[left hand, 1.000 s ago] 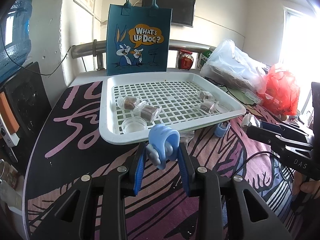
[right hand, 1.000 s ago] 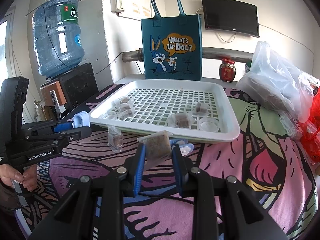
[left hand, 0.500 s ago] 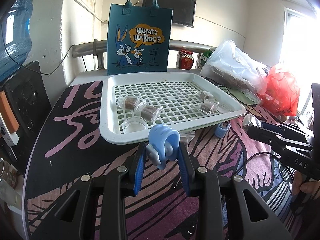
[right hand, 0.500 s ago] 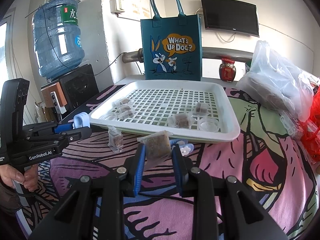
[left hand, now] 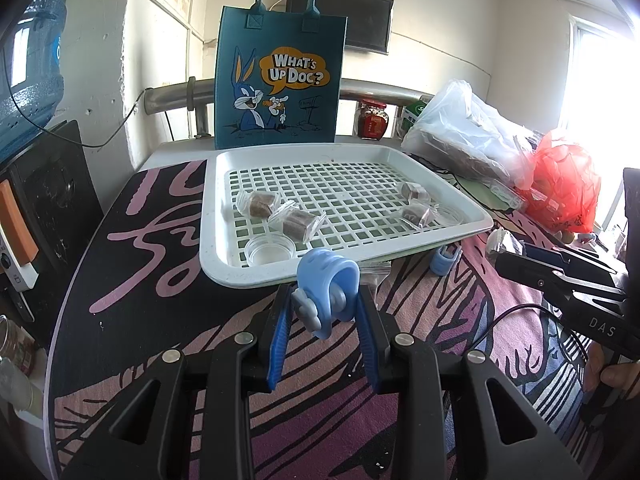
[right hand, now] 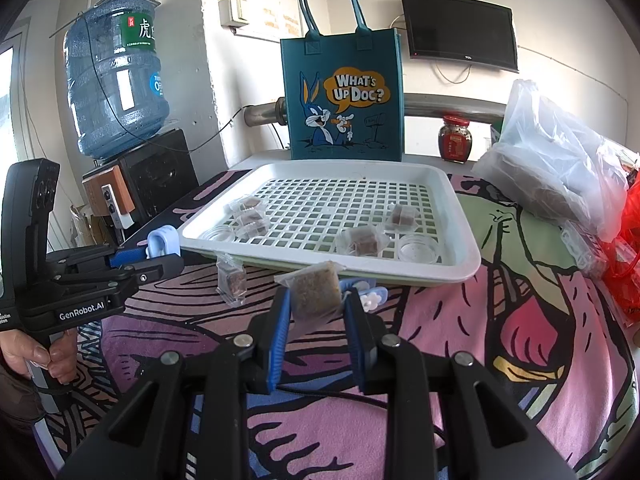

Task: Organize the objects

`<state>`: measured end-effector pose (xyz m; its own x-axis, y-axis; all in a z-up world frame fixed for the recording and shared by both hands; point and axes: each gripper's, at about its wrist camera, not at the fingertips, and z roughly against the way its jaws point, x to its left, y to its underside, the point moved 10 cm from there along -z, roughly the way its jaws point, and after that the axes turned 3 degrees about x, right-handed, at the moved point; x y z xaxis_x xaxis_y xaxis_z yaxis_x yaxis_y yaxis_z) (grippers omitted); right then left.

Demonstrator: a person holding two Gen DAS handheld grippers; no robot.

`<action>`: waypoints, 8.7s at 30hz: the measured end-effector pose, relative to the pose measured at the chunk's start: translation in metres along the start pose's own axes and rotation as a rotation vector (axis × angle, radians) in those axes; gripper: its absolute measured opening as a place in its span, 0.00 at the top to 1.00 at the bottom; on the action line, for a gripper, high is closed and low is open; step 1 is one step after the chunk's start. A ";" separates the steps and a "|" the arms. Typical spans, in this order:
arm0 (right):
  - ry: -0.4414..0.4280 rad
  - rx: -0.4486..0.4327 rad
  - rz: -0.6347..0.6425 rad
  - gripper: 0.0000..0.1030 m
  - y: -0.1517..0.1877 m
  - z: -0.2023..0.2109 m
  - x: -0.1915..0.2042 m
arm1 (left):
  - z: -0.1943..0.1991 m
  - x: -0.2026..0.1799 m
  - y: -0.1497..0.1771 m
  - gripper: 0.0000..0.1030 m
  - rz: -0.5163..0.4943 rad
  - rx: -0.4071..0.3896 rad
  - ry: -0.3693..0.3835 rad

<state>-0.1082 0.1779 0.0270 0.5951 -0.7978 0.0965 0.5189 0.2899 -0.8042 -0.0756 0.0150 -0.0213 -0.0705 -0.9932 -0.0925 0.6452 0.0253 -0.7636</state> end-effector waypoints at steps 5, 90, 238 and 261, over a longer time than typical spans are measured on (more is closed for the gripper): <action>-0.001 -0.001 0.000 0.75 0.000 0.000 0.000 | 0.000 0.000 0.000 0.71 -0.001 -0.001 0.000; -0.011 0.002 -0.006 0.75 0.000 0.000 0.000 | -0.006 0.002 0.002 0.71 0.005 0.006 0.002; 0.018 0.173 -0.153 0.75 -0.038 -0.079 -0.084 | -0.072 0.046 -0.043 0.70 0.067 0.131 -0.046; -0.046 -0.064 -0.100 0.36 -0.060 0.035 -0.043 | 0.032 0.016 -0.051 0.06 0.113 -0.063 0.081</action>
<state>-0.1438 0.2131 0.0919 0.5712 -0.7952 0.2036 0.5375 0.1749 -0.8250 -0.0852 -0.0063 0.0363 -0.0632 -0.9713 -0.2293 0.6040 0.1457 -0.7836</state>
